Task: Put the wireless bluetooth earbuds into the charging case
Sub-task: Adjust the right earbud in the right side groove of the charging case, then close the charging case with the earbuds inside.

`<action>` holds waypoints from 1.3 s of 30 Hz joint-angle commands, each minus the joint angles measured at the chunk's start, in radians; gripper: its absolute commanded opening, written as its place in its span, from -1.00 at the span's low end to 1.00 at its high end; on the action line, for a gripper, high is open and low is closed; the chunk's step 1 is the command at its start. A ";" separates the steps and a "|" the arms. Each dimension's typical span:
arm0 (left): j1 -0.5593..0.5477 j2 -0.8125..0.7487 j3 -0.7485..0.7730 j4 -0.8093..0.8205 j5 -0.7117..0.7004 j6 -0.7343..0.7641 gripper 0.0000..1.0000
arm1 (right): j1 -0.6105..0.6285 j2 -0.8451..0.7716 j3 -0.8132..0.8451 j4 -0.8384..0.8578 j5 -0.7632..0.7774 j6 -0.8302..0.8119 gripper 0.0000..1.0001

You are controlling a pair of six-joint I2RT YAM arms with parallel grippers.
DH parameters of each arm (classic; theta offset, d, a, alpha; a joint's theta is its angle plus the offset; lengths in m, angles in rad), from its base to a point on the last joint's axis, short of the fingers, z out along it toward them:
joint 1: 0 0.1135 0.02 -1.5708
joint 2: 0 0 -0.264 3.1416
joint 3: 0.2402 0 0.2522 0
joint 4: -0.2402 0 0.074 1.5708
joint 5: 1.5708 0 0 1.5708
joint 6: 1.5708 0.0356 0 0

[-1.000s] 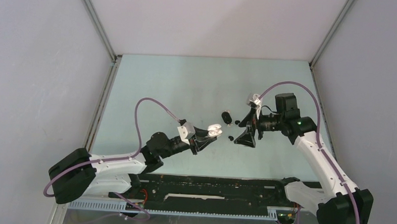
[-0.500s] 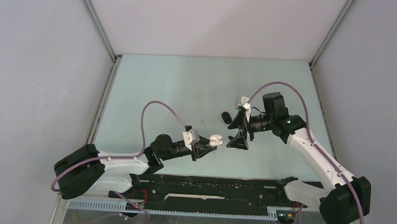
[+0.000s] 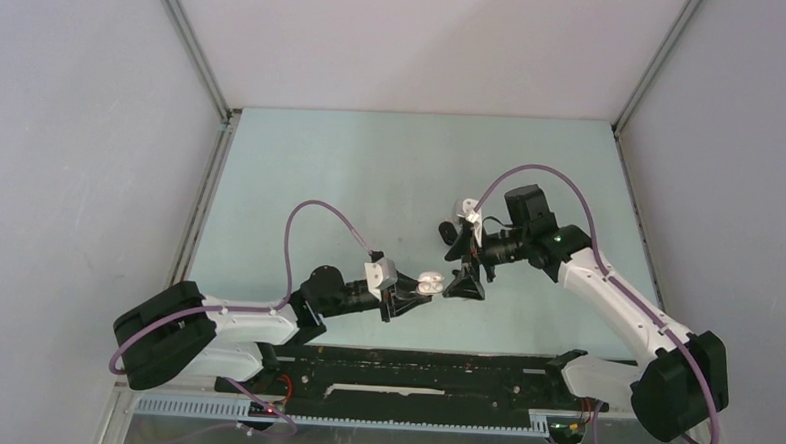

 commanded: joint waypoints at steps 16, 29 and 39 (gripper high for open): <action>-0.005 0.009 0.044 0.040 0.051 -0.009 -1.00 | 0.026 0.058 0.000 0.050 0.046 0.008 0.85; -0.010 0.016 0.057 -0.004 0.031 0.006 -1.00 | 0.044 0.062 0.007 -0.052 -0.051 -0.115 0.94; -0.009 0.048 0.080 -0.031 0.011 -0.016 -1.00 | 0.081 0.036 0.009 -0.153 -0.082 -0.262 0.98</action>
